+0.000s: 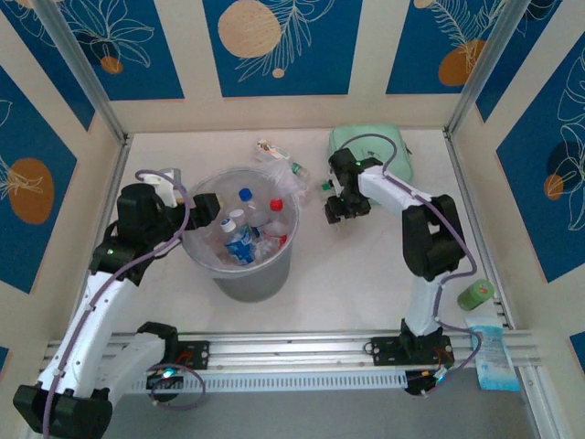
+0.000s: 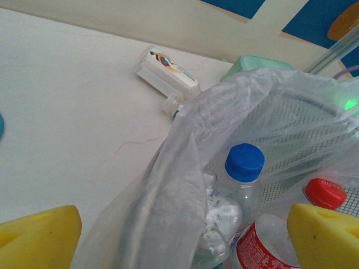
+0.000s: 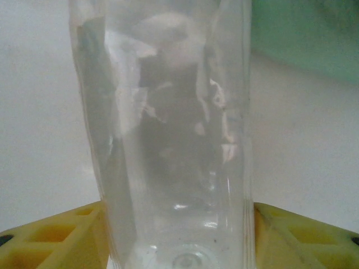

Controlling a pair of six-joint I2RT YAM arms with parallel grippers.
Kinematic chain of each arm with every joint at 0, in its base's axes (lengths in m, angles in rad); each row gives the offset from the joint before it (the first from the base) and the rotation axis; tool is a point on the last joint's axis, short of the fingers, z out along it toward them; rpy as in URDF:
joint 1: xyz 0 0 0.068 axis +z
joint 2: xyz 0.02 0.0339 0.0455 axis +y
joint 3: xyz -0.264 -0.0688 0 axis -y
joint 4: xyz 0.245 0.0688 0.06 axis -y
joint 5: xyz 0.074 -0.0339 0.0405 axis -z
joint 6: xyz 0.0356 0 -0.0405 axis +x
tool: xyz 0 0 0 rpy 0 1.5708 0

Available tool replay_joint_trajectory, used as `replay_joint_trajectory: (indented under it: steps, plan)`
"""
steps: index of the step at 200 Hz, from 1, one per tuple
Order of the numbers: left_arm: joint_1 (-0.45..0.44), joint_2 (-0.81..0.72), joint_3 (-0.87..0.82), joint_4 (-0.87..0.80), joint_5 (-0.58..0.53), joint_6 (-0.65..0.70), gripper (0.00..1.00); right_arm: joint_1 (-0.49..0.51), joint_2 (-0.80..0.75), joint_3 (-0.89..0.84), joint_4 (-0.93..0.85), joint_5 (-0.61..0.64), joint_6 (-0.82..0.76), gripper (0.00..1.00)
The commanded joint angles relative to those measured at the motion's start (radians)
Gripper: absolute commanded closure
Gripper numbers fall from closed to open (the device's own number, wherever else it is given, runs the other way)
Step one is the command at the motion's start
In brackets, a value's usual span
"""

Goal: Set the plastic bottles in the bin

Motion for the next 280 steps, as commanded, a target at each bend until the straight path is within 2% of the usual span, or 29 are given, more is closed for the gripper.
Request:
replay_joint_trajectory:
  steps: [1,21,38,50,90,111,147,181,214,235,261,280]
  plan:
    - [0.005,-0.009,-0.029,-0.026,0.010,0.000,0.06,0.031,-0.114,-0.086,-0.061,0.000,0.101,0.38]
    - [0.005,-0.019,-0.036,-0.026,0.009,0.002,0.06,0.049,-0.174,-0.182,-0.100,-0.015,0.161,0.34]
    - [0.004,-0.015,-0.036,-0.030,-0.002,0.011,0.06,0.057,-0.210,-0.209,-0.127,-0.018,0.177,0.17]
    - [0.005,-0.006,-0.034,-0.025,0.002,0.010,0.06,0.059,-0.222,-0.183,-0.148,-0.001,0.169,0.11]
    - [0.004,0.006,-0.056,0.017,0.025,-0.019,0.07,0.036,-0.115,0.001,-0.153,0.040,0.096,0.10]
    - [0.004,-0.007,-0.055,-0.006,-0.011,-0.016,0.06,0.024,-0.003,0.110,-0.135,0.054,0.065,0.15]
    - [0.004,-0.012,-0.040,-0.023,-0.010,-0.011,0.06,0.014,0.163,0.269,-0.076,0.025,0.054,0.30]
    - [0.004,-0.013,-0.036,-0.027,-0.013,-0.008,0.06,0.014,0.246,0.315,-0.071,0.016,0.065,0.37]
    - [0.005,-0.008,-0.033,-0.032,-0.015,-0.001,0.06,0.004,0.247,0.279,-0.047,-0.010,0.073,0.48]
    - [0.005,-0.011,-0.036,-0.029,-0.015,-0.001,0.06,-0.003,0.240,0.261,-0.046,-0.025,0.082,0.59]
    - [0.005,-0.011,-0.032,-0.038,-0.016,0.003,0.06,-0.005,0.164,0.215,-0.023,-0.062,0.084,0.76]
    - [0.005,-0.013,-0.029,-0.041,-0.018,0.006,0.06,-0.007,0.068,0.187,-0.024,-0.074,0.096,0.79]
